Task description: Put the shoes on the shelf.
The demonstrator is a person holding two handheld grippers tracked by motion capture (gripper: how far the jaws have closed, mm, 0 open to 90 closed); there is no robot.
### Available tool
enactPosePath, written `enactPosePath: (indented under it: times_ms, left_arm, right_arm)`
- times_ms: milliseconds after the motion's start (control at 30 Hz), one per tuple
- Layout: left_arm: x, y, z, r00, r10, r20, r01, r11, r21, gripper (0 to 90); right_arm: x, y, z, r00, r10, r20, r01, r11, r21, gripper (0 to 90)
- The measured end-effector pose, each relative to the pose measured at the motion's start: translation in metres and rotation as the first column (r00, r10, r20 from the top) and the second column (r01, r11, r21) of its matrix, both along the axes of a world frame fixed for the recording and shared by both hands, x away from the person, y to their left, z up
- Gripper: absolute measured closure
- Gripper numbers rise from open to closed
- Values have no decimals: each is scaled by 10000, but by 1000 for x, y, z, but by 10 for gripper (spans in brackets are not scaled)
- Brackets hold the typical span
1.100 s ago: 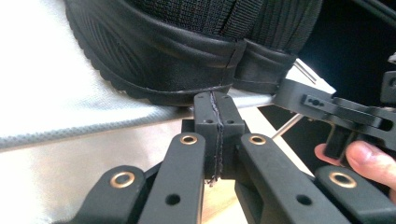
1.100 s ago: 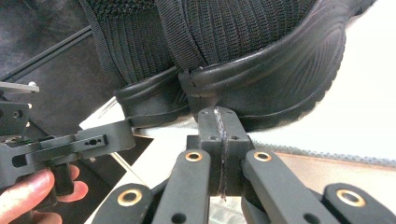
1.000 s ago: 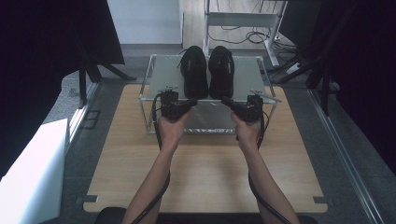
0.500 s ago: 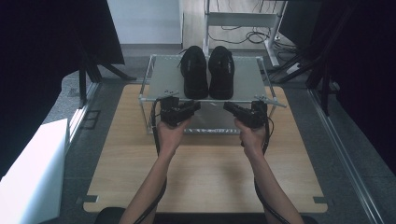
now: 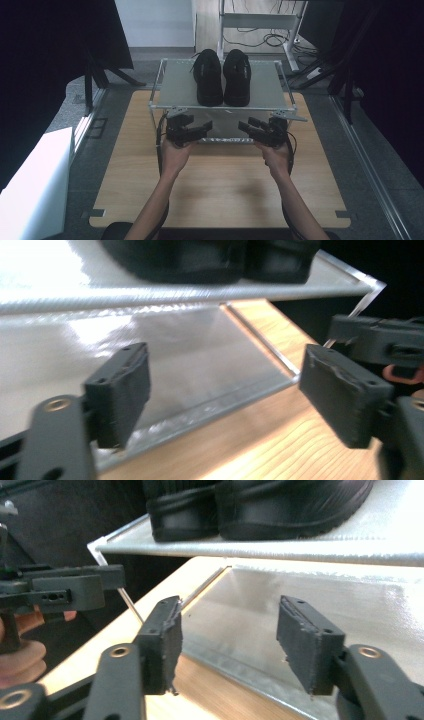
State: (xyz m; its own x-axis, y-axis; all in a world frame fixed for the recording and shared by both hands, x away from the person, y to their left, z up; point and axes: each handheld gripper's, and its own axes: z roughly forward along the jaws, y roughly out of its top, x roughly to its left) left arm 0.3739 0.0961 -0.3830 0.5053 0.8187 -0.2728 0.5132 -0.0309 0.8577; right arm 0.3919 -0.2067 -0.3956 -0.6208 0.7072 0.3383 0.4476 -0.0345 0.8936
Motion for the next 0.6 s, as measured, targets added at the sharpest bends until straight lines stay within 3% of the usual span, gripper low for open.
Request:
enactPosePath:
  times_ms: [267,367,600]
  left_arm:
    - [-14,3,-3,9999,69,-83,-61,9957,926,106]
    - [-21,4,-3,9999,-23,124,5,9901,1406,79]
    - [-34,8,-6,9991,-140,394,46,9733,2294,19]
  right_arm:
    - [-11,-6,-2,9998,89,184,-73,9963,-860,274]
    - [-15,-10,-2,9997,148,216,-123,9936,-1126,201]
    - [-25,-19,-5,9984,568,-5,-560,9822,-1794,139]
